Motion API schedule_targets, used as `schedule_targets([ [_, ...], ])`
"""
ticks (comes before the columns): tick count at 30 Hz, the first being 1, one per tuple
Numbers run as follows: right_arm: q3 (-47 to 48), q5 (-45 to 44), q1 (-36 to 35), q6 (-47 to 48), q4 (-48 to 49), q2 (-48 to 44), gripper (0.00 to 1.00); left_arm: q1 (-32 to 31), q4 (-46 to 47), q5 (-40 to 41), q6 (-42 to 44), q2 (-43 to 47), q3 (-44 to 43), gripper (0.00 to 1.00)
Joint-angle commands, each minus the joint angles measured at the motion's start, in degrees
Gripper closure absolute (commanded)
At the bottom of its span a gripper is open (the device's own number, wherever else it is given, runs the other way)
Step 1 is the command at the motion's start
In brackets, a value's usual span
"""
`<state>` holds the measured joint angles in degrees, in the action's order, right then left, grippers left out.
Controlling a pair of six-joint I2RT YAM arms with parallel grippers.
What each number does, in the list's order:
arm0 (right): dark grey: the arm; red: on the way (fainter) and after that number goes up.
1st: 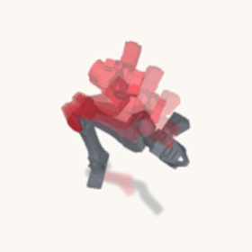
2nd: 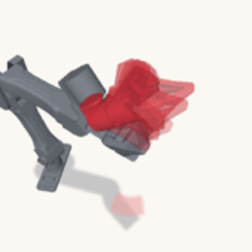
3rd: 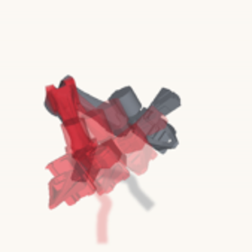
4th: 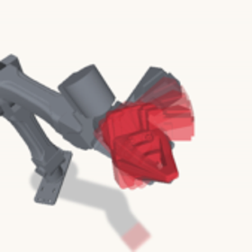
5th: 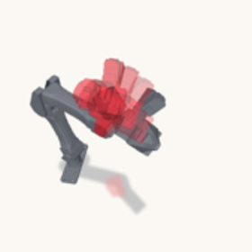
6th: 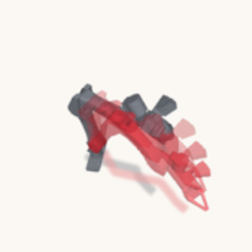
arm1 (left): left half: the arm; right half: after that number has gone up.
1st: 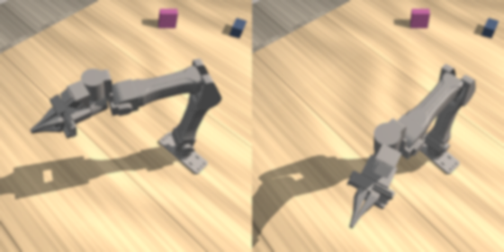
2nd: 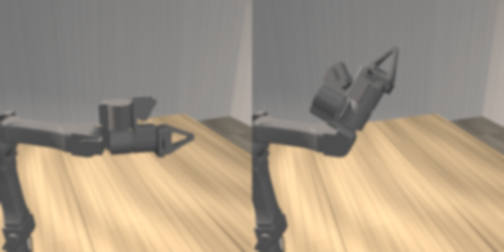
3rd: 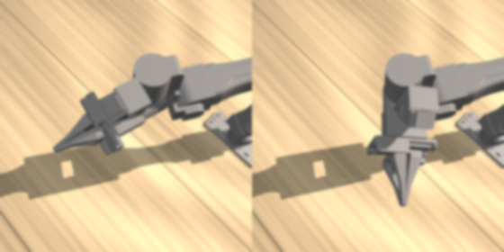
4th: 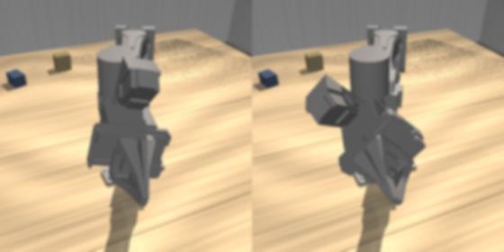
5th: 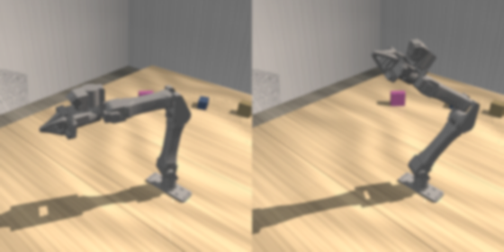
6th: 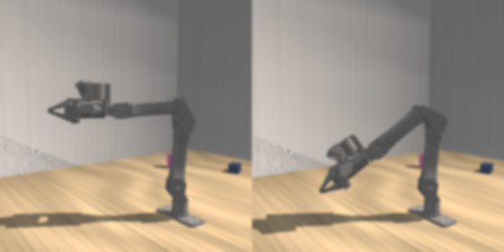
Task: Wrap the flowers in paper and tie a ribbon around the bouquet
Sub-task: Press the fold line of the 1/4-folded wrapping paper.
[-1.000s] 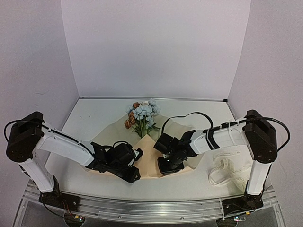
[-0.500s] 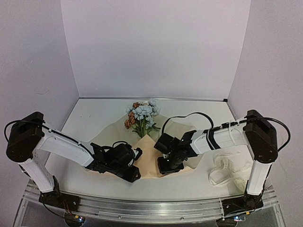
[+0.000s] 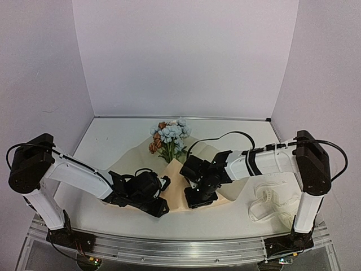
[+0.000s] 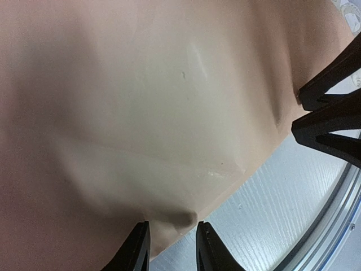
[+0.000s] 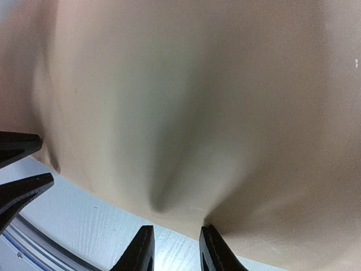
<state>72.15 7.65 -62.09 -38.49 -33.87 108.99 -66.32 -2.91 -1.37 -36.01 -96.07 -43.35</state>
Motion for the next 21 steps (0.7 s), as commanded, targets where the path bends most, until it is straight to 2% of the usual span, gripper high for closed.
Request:
schedule_targets([
  [1,3.2,0.0,-0.8,1.0,-2.1,-0.2,0.73,0.0,-4.4,-0.6,-0.4,-2.1,1.4,0.7],
  [6,3.1,-0.6,-1.3,0.6,-2.6,0.5,0.74,0.0,-4.4,-0.7,-0.4,-2.1,1.5,0.7],
  [21,-5.2,-7.4,-1.0,-1.2,-0.5,-0.3,0.79,0.0,-4.2,-0.7,-0.4,-2.3,1.7,0.7],
])
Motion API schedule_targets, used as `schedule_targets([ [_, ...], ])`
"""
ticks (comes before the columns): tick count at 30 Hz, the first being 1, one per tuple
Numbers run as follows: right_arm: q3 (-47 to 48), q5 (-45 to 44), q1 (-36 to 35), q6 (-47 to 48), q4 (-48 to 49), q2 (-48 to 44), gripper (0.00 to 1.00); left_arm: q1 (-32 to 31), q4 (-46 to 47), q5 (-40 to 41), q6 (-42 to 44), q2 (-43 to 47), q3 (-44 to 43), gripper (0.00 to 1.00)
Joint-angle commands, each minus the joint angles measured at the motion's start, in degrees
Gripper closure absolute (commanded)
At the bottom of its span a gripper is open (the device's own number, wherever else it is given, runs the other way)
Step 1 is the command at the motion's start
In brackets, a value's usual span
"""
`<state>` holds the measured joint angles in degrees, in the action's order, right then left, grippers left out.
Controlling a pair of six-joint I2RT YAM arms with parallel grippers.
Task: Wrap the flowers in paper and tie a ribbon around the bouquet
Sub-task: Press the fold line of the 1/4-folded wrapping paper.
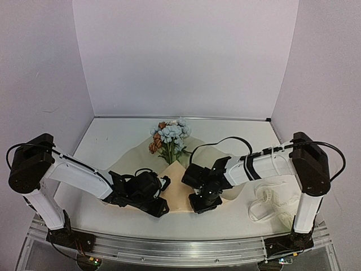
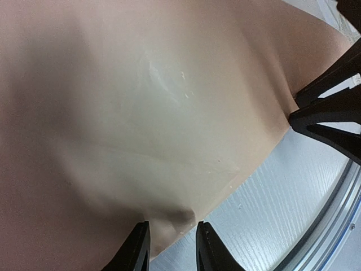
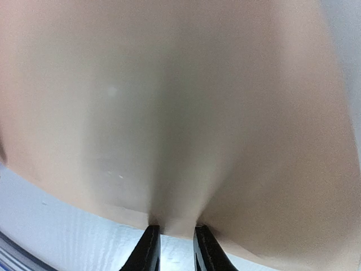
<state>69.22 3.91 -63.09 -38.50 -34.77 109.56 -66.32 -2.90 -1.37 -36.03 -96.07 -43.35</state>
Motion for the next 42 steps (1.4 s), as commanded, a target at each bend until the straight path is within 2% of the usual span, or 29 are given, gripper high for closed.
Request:
schedule_targets([
  [1,-2.9,-3.9,0.0,-1.4,0.5,-1.2,0.8,0.0,-4.2,-0.7,-0.4,-2.3,1.8,0.7],
  [12,-11.8,-7.4,2.8,-6.0,3.6,-7.0,0.81,0.1,-4.1,-0.8,-0.4,-2.5,2.1,0.7],
  [29,-27.6,-10.8,8.7,-7.2,4.5,-20.6,0.81,0.5,-4.2,-1.0,0.0,-2.7,1.6,0.7],
  [37,-17.2,-9.7,6.9,-2.3,-4.6,-25.3,0.81,0.5,-5.0,-1.0,0.7,-2.4,-0.1,0.69],
  [42,-9.2,-7.1,4.8,-1.6,-5.2,-20.2,0.84,0.5,-5.1,-0.7,0.7,-2.2,-0.1,0.69],
])
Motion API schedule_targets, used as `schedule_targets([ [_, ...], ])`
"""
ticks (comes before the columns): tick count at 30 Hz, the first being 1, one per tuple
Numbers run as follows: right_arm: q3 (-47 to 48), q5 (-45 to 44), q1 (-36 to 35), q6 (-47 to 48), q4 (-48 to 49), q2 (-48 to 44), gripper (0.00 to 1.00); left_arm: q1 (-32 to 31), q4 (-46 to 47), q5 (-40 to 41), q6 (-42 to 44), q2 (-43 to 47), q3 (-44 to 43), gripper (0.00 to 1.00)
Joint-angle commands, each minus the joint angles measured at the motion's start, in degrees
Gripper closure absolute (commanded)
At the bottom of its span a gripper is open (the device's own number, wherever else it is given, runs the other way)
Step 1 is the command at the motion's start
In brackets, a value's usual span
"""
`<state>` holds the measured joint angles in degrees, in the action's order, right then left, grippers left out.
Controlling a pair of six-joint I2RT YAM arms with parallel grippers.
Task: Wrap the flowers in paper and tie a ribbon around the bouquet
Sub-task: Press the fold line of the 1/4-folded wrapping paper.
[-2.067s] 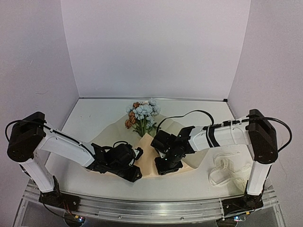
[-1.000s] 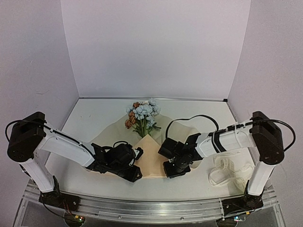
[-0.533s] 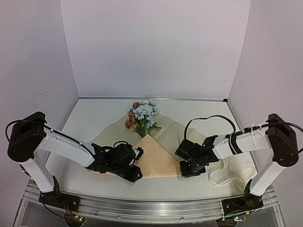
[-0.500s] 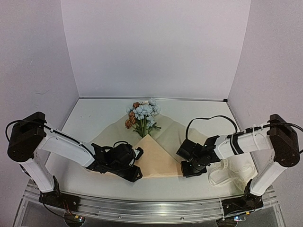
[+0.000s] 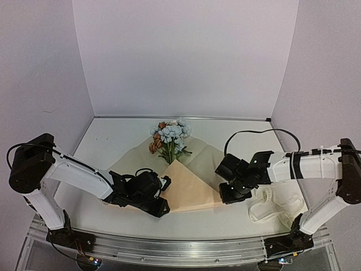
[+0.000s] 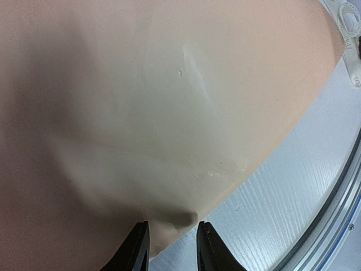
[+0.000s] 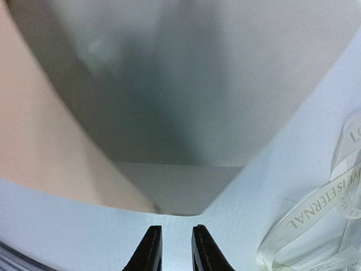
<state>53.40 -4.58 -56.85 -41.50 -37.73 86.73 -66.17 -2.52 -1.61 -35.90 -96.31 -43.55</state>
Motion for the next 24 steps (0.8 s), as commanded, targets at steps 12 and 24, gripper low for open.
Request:
schedule_targets([
  [12,14.5,12.0,-3.7,-4.6,7.8,17.5,0.88,0.3,-5.7,0.1,0.6,-1.4,-0.1,0.69],
  [24,9.5,8.6,-3.9,-5.9,10.0,19.9,0.88,0.4,-5.8,0.7,0.1,-1.0,0.5,0.69],
])
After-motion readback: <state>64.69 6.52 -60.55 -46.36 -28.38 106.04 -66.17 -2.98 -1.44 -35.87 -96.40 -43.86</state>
